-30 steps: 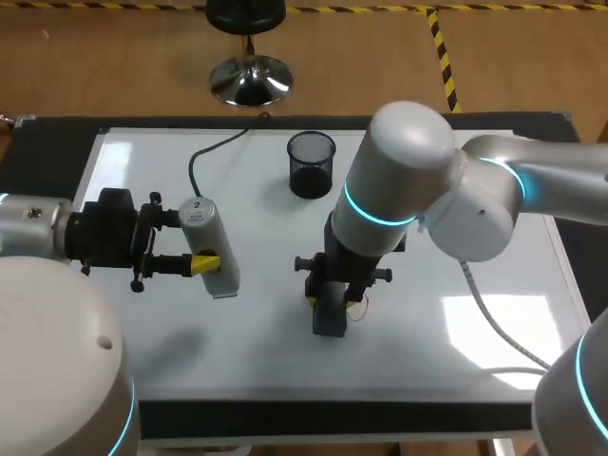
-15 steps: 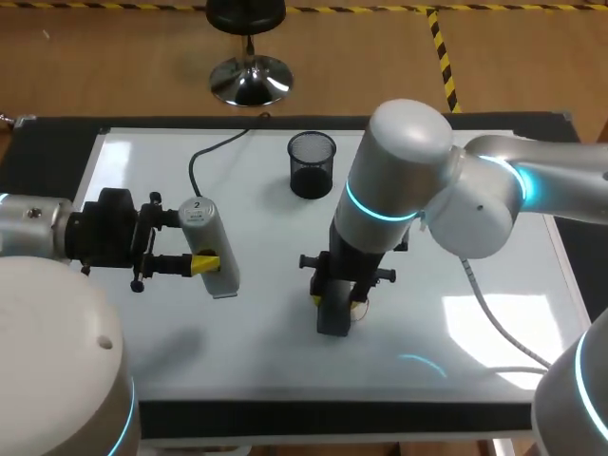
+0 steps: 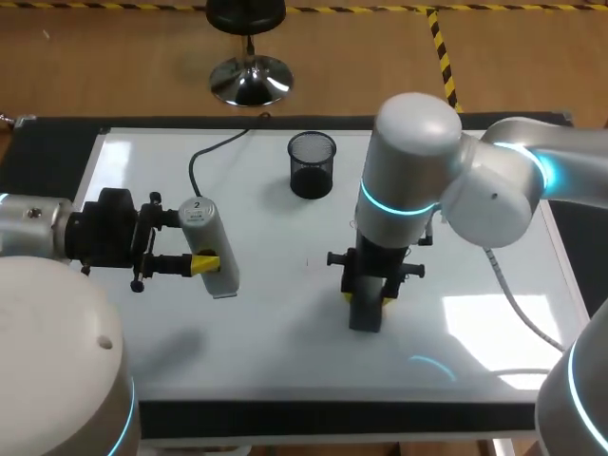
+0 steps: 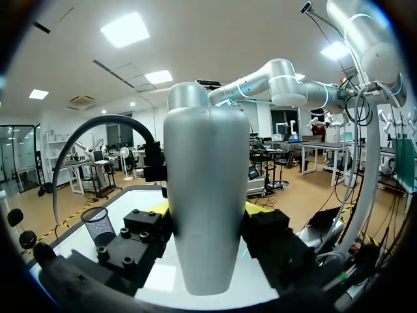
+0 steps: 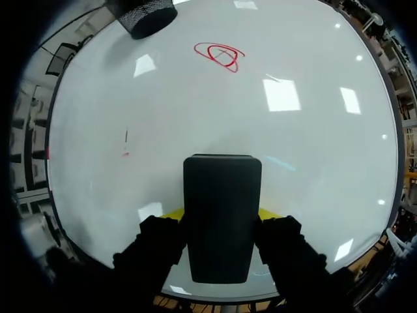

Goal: Pick up the inspection probe, press it on each red-marked spot on the whiteboard one by one, put down the probe, pick up the eraser, and wipe off all the red marks.

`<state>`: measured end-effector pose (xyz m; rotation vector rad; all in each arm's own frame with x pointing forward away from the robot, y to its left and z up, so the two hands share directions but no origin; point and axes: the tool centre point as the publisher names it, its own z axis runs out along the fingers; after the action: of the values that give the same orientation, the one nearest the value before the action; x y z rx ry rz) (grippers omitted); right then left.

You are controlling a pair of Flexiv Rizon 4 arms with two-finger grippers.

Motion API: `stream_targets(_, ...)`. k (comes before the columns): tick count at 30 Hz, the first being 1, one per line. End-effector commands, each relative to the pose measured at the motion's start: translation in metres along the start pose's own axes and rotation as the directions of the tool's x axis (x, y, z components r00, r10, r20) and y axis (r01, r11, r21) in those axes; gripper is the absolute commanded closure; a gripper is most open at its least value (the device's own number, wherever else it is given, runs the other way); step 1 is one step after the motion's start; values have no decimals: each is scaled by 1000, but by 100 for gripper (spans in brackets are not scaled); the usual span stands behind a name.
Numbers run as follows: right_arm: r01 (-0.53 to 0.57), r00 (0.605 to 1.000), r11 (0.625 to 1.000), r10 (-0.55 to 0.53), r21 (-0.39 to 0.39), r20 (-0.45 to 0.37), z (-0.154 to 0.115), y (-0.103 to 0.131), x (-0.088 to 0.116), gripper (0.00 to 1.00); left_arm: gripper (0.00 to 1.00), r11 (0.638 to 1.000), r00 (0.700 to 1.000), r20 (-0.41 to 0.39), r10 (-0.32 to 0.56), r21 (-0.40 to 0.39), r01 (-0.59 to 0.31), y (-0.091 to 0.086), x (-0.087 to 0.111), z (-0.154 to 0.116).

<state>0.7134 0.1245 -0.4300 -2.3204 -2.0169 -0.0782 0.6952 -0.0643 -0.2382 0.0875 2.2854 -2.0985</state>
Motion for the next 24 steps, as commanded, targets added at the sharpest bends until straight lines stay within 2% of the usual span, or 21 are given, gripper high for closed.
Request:
stream_targets(1,-21,1000,1000,21,-9,1,20,3,-34,100,100,1000,1000,3,3,1,-3,-1,1,0)
stream_targets(9,-72,995,997,74,-40,60,7,6,-65,100,100,1000,1000,3,3,1,-3,-1,1,0)
stream_targets(14,-79,995,994,84,-77,62,-15,10,-70,100,100,1000,1000,3,3,1,-3,-1,1,0)
stream_targets(19,-43,998,992,48,-117,35,-39,0,-51,100,100,1000,1000,3,3,1,-3,-1,1,0)
stream_targets(24,14,1000,992,-12,-128,20,-44,-11,-23,100,100,1000,1000,3,3,1,-3,-1,1,0)
